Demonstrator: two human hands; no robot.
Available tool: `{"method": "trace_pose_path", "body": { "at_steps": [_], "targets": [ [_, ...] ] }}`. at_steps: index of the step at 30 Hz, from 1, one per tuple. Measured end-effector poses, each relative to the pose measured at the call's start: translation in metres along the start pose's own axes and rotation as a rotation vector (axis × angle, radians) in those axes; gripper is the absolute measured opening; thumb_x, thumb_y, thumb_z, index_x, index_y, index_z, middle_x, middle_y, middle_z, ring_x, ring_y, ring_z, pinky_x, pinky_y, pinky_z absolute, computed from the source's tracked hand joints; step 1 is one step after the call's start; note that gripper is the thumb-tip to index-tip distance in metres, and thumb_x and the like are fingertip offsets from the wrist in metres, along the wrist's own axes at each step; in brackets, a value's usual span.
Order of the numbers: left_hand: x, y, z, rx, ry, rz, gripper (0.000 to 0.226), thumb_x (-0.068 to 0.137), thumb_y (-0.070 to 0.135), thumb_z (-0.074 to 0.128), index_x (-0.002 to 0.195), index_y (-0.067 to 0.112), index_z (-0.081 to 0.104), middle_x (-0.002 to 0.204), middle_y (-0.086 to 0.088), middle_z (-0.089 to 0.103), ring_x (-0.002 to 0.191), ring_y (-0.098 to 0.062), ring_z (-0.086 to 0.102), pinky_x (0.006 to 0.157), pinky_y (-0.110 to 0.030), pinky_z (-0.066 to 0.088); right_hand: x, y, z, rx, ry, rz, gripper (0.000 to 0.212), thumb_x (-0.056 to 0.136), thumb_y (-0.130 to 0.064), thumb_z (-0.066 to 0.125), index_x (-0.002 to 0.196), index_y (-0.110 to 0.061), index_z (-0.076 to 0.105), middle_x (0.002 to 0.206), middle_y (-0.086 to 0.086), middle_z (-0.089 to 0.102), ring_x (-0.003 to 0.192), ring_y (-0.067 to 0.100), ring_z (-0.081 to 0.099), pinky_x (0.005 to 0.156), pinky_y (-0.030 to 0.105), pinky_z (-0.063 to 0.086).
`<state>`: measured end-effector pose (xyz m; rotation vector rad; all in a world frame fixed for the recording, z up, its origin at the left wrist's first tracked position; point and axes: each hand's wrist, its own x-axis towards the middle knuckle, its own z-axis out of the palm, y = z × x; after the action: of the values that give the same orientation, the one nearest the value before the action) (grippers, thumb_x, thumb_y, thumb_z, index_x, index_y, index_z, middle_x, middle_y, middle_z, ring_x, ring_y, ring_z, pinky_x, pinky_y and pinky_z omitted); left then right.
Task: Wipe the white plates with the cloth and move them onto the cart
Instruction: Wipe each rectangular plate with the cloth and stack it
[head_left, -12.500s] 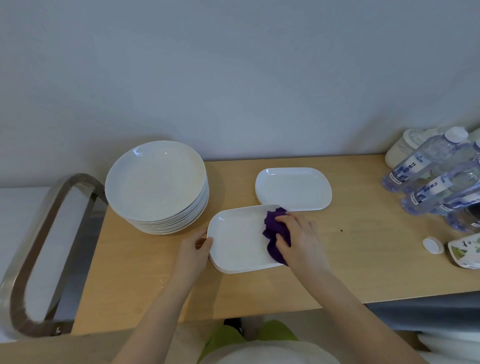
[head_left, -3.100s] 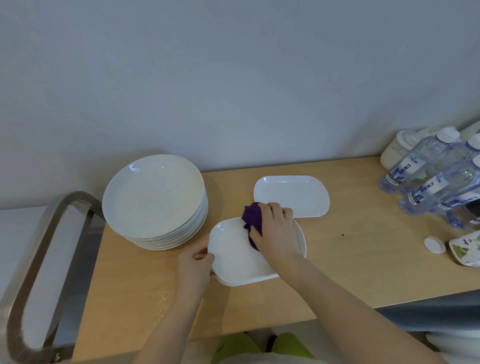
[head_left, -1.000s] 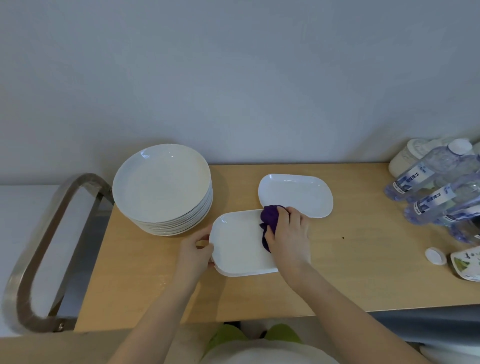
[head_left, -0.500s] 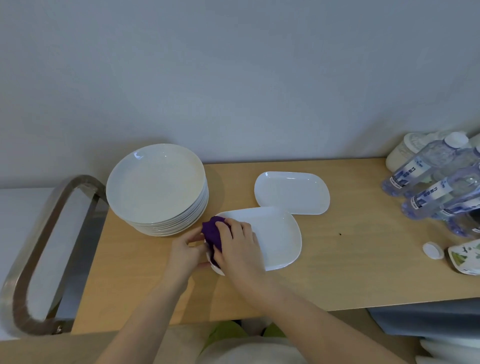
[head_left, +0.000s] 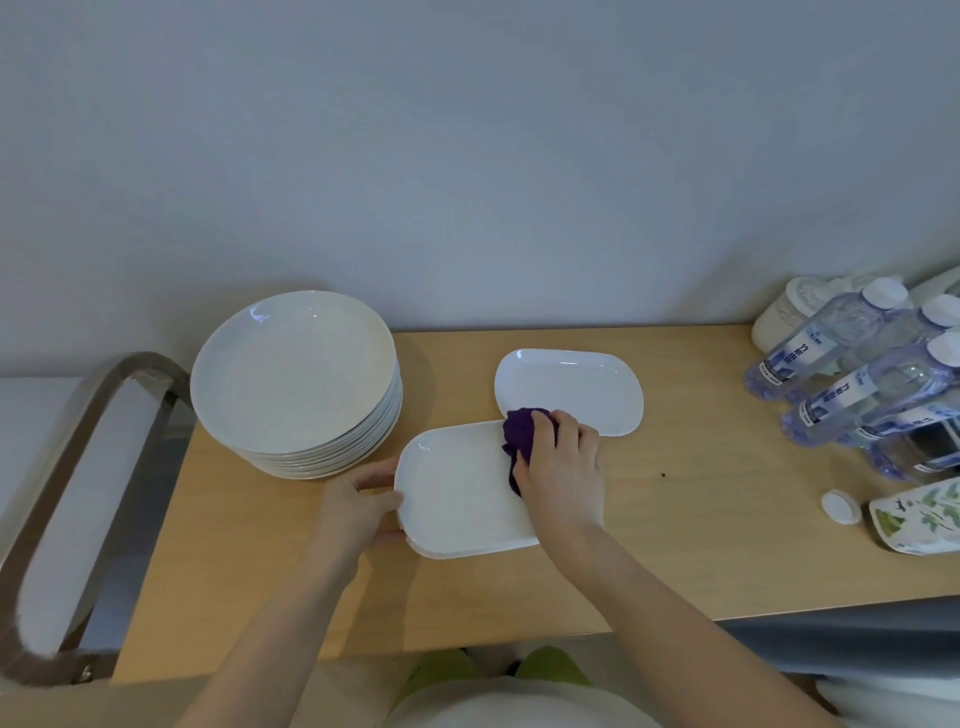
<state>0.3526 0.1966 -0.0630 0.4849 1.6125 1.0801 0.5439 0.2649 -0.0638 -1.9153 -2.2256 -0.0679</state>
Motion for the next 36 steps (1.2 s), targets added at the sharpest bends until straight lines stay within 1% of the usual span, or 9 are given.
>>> {"method": "trace_pose_path", "body": {
  "at_steps": [2, 5, 8, 13, 16, 23, 29, 33, 36],
  "targets": [
    [0.000, 0.001, 0.000, 0.005, -0.004, 0.006, 0.043, 0.077, -0.012, 0.057, 0.090, 0.025, 0.075, 0.088, 0.008, 0.073, 0.074, -0.010, 0.070, 0.050, -0.030, 0.056, 0.005, -0.013, 0.002, 0.059, -0.055, 0.044, 0.042, 0.070, -0.023, 0.078, 0.107, -0.006, 0.067, 0.107, 0.011, 0.065, 0.086, 0.035, 0.061, 0.069, 0.037, 0.051],
    [-0.001, 0.002, 0.001, 0.009, -0.010, 0.013, 0.043, 0.077, -0.013, 0.058, 0.090, 0.024, 0.074, 0.088, 0.009, 0.073, 0.075, -0.008, 0.070, 0.051, -0.030, 0.056, 0.010, -0.029, 0.011, 0.102, -0.183, 0.002, 0.044, 0.090, -0.032, 0.052, 0.130, -0.013, 0.048, 0.135, 0.005, 0.046, 0.111, 0.033, 0.046, 0.091, 0.037, 0.040],
    [-0.001, 0.003, 0.001, 0.011, -0.013, 0.005, 0.041, 0.078, -0.012, 0.059, 0.090, 0.024, 0.074, 0.087, 0.009, 0.074, 0.073, -0.007, 0.070, 0.051, -0.030, 0.056, 0.008, -0.045, 0.018, 0.148, -0.224, -0.126, 0.045, 0.092, -0.037, 0.046, 0.134, -0.019, 0.041, 0.140, -0.001, 0.039, 0.117, 0.028, 0.038, 0.089, 0.035, 0.036],
    [-0.002, 0.004, 0.003, 0.008, 0.019, -0.010, 0.038, 0.080, -0.011, 0.060, 0.094, 0.021, 0.072, 0.090, 0.000, 0.073, 0.079, -0.016, 0.070, 0.051, -0.029, 0.055, 0.002, -0.072, 0.016, 0.212, -0.237, -0.368, 0.043, 0.089, -0.037, 0.053, 0.128, -0.020, 0.047, 0.135, -0.001, 0.045, 0.115, 0.028, 0.041, 0.087, 0.038, 0.039],
    [-0.002, 0.003, 0.006, 0.010, 0.032, -0.005, 0.037, 0.080, -0.012, 0.059, 0.089, 0.021, 0.072, 0.088, 0.000, 0.072, 0.083, -0.019, 0.069, 0.050, -0.028, 0.055, 0.009, -0.068, 0.010, 0.176, -0.241, -0.407, 0.041, 0.090, -0.034, 0.053, 0.128, -0.020, 0.048, 0.133, 0.000, 0.047, 0.113, 0.029, 0.043, 0.085, 0.037, 0.041],
    [-0.004, 0.002, 0.008, 0.064, 0.051, 0.009, 0.039, 0.079, -0.011, 0.057, 0.096, 0.022, 0.067, 0.102, -0.003, 0.066, 0.089, -0.019, 0.066, 0.050, -0.029, 0.056, 0.036, -0.022, -0.009, 0.134, -0.345, -0.183, 0.038, 0.092, -0.029, 0.047, 0.126, -0.014, 0.047, 0.123, 0.005, 0.047, 0.105, 0.030, 0.042, 0.071, 0.033, 0.040],
    [-0.005, -0.001, 0.010, 0.053, 0.054, 0.018, 0.045, 0.078, -0.012, 0.050, 0.106, 0.019, 0.068, 0.104, -0.005, 0.067, 0.094, -0.023, 0.065, 0.052, -0.031, 0.057, 0.021, 0.016, -0.005, 0.121, -0.252, -0.032, 0.046, 0.096, -0.036, 0.044, 0.136, -0.014, 0.040, 0.128, 0.006, 0.045, 0.106, 0.028, 0.043, 0.089, 0.030, 0.038],
    [-0.003, -0.003, 0.010, 0.080, 0.072, 0.048, 0.046, 0.079, -0.011, 0.050, 0.108, 0.019, 0.067, 0.102, -0.005, 0.067, 0.092, -0.023, 0.066, 0.053, -0.033, 0.058, -0.010, 0.017, 0.002, 0.368, -0.121, 0.078, 0.047, 0.092, -0.027, 0.052, 0.138, -0.016, 0.043, 0.131, 0.004, 0.046, 0.110, 0.027, 0.043, 0.097, 0.027, 0.032],
    [-0.003, -0.006, 0.012, 0.115, 0.080, 0.087, 0.045, 0.078, -0.009, 0.052, 0.106, 0.023, 0.066, 0.101, -0.003, 0.066, 0.088, -0.021, 0.066, 0.055, -0.037, 0.059, -0.024, 0.017, 0.002, 0.564, -0.102, 0.124, 0.048, 0.089, -0.021, 0.058, 0.136, -0.018, 0.047, 0.129, 0.000, 0.049, 0.111, 0.024, 0.042, 0.093, 0.023, 0.032]
  ]
}}
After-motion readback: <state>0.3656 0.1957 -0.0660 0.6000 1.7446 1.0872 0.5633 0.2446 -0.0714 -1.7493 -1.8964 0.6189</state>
